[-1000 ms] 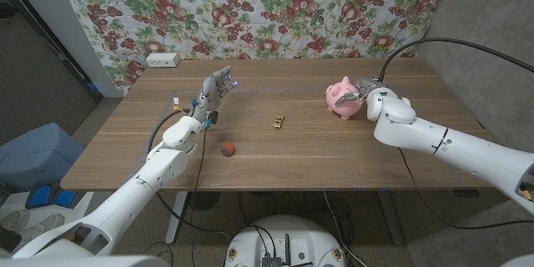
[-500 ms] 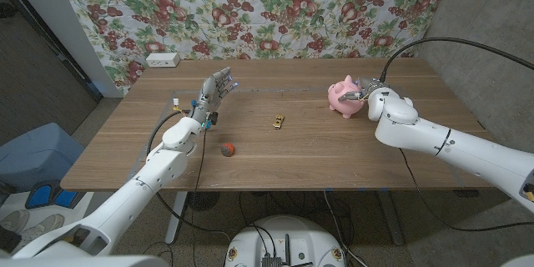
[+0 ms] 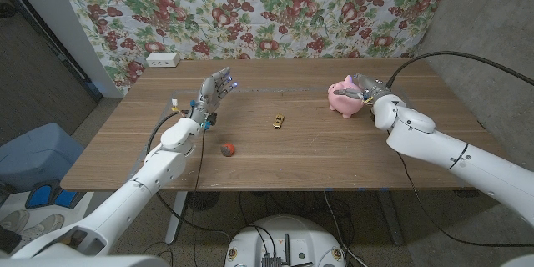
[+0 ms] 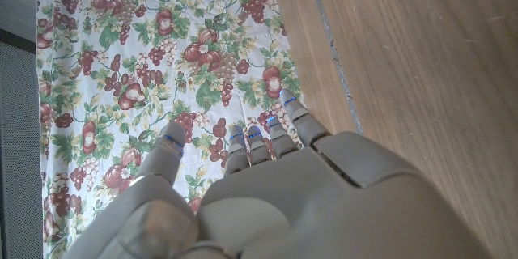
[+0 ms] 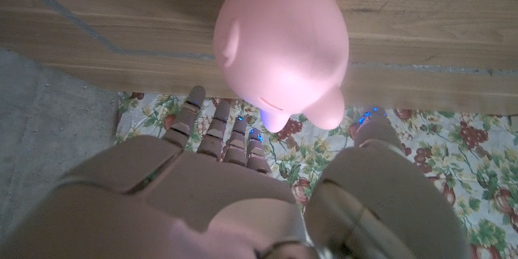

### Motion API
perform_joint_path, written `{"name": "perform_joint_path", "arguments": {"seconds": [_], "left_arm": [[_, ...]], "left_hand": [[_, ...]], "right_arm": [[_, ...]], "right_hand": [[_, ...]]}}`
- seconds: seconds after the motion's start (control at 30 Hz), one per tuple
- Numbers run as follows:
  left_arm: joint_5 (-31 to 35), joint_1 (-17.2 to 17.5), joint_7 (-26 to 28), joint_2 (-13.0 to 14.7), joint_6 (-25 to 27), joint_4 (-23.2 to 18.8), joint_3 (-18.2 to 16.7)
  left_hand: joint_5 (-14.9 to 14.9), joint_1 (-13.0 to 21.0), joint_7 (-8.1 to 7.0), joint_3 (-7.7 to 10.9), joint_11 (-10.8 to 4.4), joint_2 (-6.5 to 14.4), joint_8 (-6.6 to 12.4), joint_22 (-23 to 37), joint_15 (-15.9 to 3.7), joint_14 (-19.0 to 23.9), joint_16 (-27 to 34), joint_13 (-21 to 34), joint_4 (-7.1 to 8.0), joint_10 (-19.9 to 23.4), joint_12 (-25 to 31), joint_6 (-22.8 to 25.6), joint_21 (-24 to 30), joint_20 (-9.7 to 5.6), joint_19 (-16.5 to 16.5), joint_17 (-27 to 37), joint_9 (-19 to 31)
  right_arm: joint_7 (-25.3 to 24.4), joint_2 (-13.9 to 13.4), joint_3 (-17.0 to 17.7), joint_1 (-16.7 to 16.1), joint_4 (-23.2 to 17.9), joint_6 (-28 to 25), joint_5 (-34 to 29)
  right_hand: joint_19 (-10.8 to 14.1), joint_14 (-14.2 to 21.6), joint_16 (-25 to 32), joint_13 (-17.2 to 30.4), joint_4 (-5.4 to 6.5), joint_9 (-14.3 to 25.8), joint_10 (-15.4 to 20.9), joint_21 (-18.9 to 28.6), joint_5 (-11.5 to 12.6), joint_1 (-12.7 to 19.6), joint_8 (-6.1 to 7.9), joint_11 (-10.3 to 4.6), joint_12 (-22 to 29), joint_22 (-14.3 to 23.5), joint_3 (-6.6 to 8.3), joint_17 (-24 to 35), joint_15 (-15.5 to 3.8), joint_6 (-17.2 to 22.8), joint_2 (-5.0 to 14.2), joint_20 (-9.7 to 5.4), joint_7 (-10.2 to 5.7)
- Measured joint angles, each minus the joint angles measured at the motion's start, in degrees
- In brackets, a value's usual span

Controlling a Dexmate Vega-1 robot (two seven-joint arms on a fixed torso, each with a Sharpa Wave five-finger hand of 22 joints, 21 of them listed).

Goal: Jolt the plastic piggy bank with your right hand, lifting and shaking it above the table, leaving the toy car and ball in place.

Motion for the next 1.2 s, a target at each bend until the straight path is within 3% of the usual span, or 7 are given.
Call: {"name": "perform_joint_path", "arguments": {"seconds": [0.37,0.7,0.73,0.77,0.9,1.0,1.2], "left_arm": [[-0.2,0.5,-0.5,0.4,-0.5,-0.2,-0.3],[-0.4,0.7,-0.9,0.8,-0.8,-0.1,-0.6],[-0.6,0.7,-1.5,0.8,-1.2,-0.1,-0.7],[-0.6,0.7,-1.5,0.8,-1.2,-0.1,-0.7],[-1.0,0.9,-2.0,1.0,-1.4,0.0,-0.9],[-1.2,1.0,-2.4,1.1,-1.6,0.2,-1.0],[-1.8,1.1,-3.4,1.4,-1.9,0.7,-1.4]], "left_hand": [[0.0,0.0,-0.32,-0.23,0.31,0.0,0.0,0.0,0.0,0.0,0.0,0.0,0.23,0.3,0.0,0.3,0.0,0.0,0.0,0.1,0.0],[0.0,0.0,-0.31,-0.47,0.31,0.0,0.0,0.0,0.0,0.0,0.0,0.0,0.46,0.3,0.0,0.3,0.0,0.0,0.0,0.1,0.0],[0.0,0.0,-0.31,-0.47,0.31,0.0,0.0,0.0,0.0,0.0,0.0,0.0,0.46,0.3,0.0,0.3,0.0,0.0,0.0,0.1,0.0],[0.0,0.0,-0.31,-0.47,0.31,0.0,0.0,0.0,0.0,0.0,0.0,0.0,0.46,0.3,0.0,0.3,0.0,0.0,0.0,0.1,0.0],[0.0,0.0,-0.31,-0.21,0.31,0.0,0.0,0.0,0.0,0.0,0.0,0.0,0.72,0.3,0.0,0.3,0.0,0.0,0.0,0.1,0.0],[0.0,0.0,-0.31,-0.22,0.31,0.0,0.0,0.0,0.0,0.0,0.0,0.0,0.71,0.3,0.0,0.3,0.0,0.0,0.0,0.1,0.0],[0.0,0.0,-0.31,0.01,0.31,0.0,0.0,0.0,0.0,0.0,0.0,0.0,0.94,0.3,0.0,0.3,0.0,0.0,0.0,0.1,0.0]], "right_arm": [[-9.1,1.9,9.8,-9.0,2.2,16.0,7.7],[-12.8,2.5,11.7,-10.7,2.8,28.9,13.1],[-12.9,4.0,15.4,-13.9,5.0,29.9,13.6],[-13.1,4.0,15.4,-13.9,5.0,31.6,14.3],[-13.3,5.1,17.1,-15.2,6.5,35.6,16.0],[-13.3,5.9,18.1,-16.0,7.4,39.2,17.9],[-12.5,7.6,19.5,-17.2,9.1,45.3,21.5]], "right_hand": [[4.2,0.9,-0.2,-2.0,0.71,-0.3,3.1,-0.9,-0.3,-2.6,1.31,0.15,0.7,0.0,-0.71,-1.6,-0.92,5.2,1.5,-2.98,-0.24],[6.3,1.1,-0.8,-3.5,0.73,-0.5,4.4,-1.7,-0.9,-3.9,1.54,-0.51,0.7,0.0,-0.72,-2.9,-1.54,7.3,2.9,-5.98,-1.18],[6.6,1.1,-0.8,-3.7,0.89,-0.5,4.5,-1.7,-1.2,-4.5,1.54,-0.37,0.7,0.0,-0.88,-3.1,-1.54,7.6,3.44,-6.34,-1.29],[6.6,1.1,-0.8,-4.0,1.07,-0.5,4.9,-2.0,-1.4,-5.0,1.54,-0.43,0.7,0.0,-1.0,-3.2,-1.54,8.1,3.98,-7.02,-1.25],[7.7,1.6,-1.1,-5.4,2.73,-0.5,6.2,-2.7,-2.1,-7.1,1.54,0.03,0.7,0.0,-1.09,-4.2,-1.96,9.7,6.85,-9.19,-0.02],[8.6,1.7,-1.3,-6.3,3.2,-0.5,6.9,-3.1,-2.4,-8.0,1.54,-0.11,0.7,0.0,-1.26,-5.0,-2.15,10.3,7.71,-10.7,0.73],[9.3,2.1,-1.9,-7.5,4.05,-0.8,7.2,-4.0,-2.4,-10.6,1.54,-0.47,0.7,0.0,-1.48,-6.0,-2.46,11.2,9.06,-11.84,1.95]]}}
